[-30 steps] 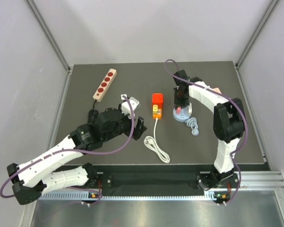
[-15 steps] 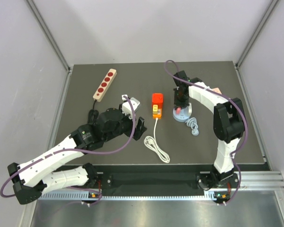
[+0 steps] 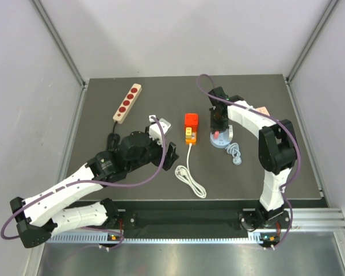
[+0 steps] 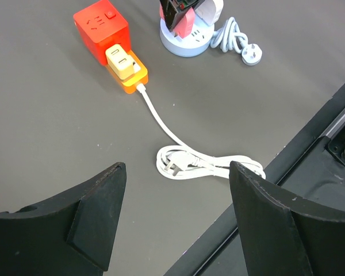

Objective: Insert the plug
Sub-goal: Insert the plug into the socket.

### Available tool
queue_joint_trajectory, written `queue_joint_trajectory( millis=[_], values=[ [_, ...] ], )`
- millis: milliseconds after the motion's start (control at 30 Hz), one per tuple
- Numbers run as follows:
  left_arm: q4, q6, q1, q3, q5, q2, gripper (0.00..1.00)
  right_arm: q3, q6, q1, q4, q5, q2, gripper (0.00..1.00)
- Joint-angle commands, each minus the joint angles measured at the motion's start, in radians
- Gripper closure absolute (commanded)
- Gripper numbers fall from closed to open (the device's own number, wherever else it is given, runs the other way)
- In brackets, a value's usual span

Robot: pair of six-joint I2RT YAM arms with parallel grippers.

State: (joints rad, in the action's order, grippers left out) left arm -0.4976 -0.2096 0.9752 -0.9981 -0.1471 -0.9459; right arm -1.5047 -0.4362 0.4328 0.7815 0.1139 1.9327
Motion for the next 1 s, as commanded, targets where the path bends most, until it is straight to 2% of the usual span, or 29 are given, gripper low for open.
queue_joint_trajectory(
  millis=[0,233,633,767,867,967],
  values=[
    [0.044,0.004,0.002,0.007,-0.009,-0.013,0.23,0.041,0.013,0.018,-0.014,0.015,0.051,1.0],
    [0.04,0.006,0.002,0.009,-0.023,-0.001,0.23,0.078,0.002,0.026,-0.044,-0.013,0.075,1.0],
    [0.037,0.006,0.002,0.006,-0.026,-0.005,0.23,0.055,0.008,0.038,-0.014,0.041,0.1,1.0],
    [0.008,-0.01,0.002,-0.023,-0.035,-0.033,0.23,-0.027,0.002,0.038,0.025,0.035,0.074,0.86],
    [-0.054,-0.045,0.0,-0.088,-0.109,-0.08,0.23,-0.136,0.013,0.034,0.061,0.035,0.032,0.56],
    [-0.119,-0.111,-0.012,-0.178,-0.209,-0.146,0.23,-0.261,0.034,0.03,0.106,0.035,0.005,0.46]
  ],
)
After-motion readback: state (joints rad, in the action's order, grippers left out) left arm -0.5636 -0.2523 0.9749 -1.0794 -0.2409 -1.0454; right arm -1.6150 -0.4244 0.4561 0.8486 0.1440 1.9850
